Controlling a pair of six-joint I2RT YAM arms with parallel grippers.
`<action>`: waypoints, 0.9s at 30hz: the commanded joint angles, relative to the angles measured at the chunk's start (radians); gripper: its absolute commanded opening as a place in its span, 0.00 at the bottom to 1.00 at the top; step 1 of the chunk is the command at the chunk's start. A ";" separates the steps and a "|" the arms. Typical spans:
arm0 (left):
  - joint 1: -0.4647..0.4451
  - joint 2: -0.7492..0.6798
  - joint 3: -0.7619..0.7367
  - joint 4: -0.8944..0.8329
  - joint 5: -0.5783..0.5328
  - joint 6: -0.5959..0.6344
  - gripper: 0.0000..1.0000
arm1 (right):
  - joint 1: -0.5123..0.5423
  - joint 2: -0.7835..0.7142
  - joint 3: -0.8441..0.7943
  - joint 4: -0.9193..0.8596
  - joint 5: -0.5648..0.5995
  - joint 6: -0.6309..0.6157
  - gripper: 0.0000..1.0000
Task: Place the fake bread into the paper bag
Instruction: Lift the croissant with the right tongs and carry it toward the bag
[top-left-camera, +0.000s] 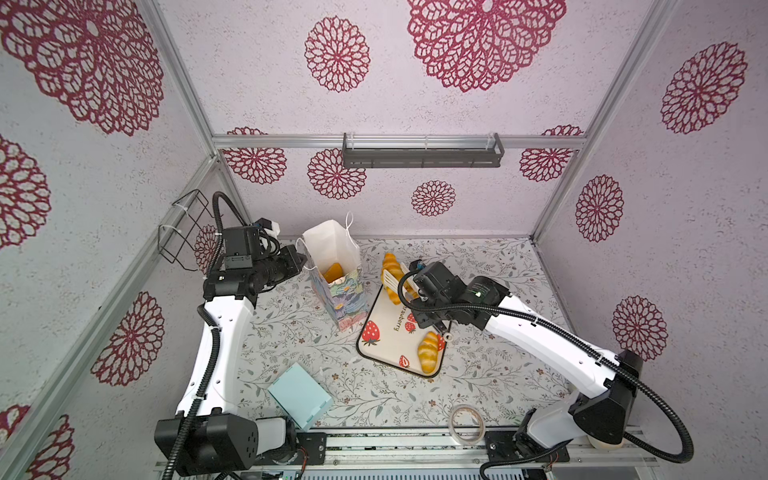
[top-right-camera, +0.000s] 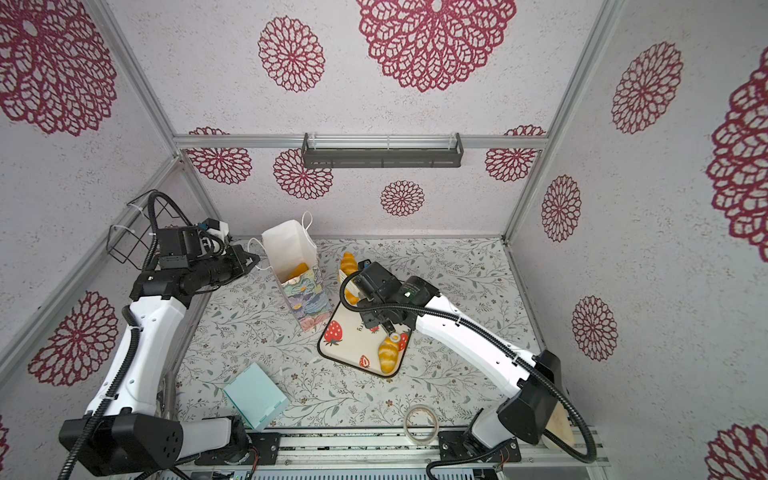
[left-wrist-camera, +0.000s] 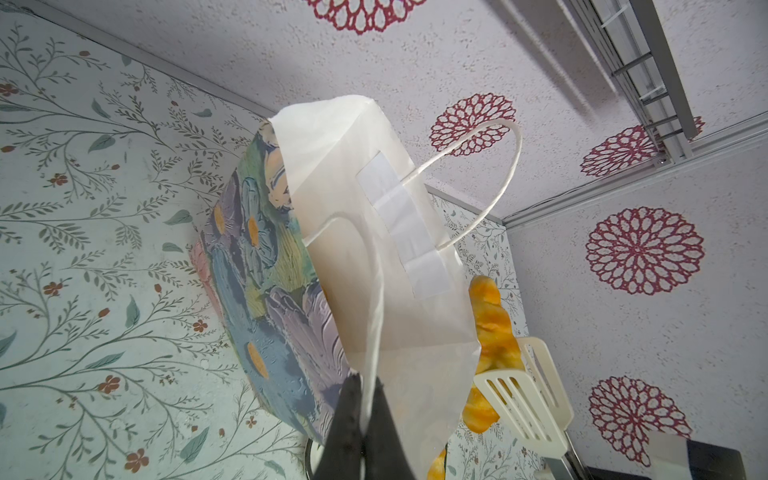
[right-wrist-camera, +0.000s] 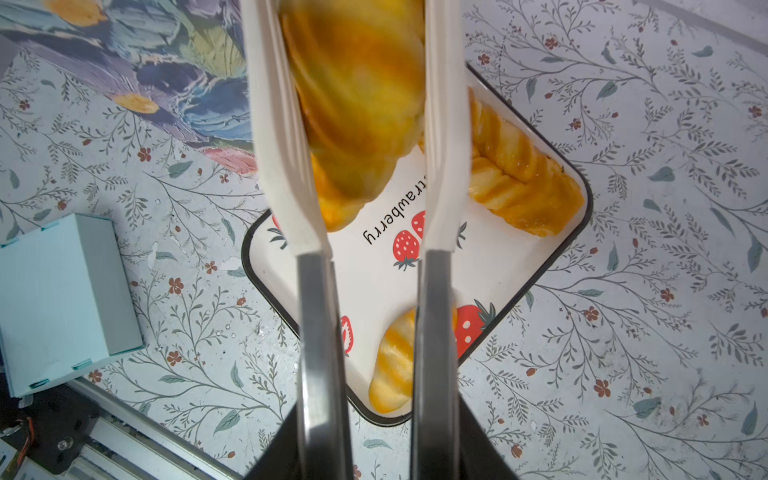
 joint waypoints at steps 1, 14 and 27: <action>0.009 0.005 0.013 -0.002 0.004 0.008 0.00 | -0.002 -0.054 0.063 0.022 0.045 -0.019 0.40; 0.009 0.005 0.020 -0.008 0.001 0.012 0.00 | 0.013 -0.030 0.193 0.040 0.054 -0.055 0.40; 0.009 0.005 0.026 -0.012 0.014 0.015 0.00 | 0.053 0.060 0.338 0.055 -0.005 -0.086 0.40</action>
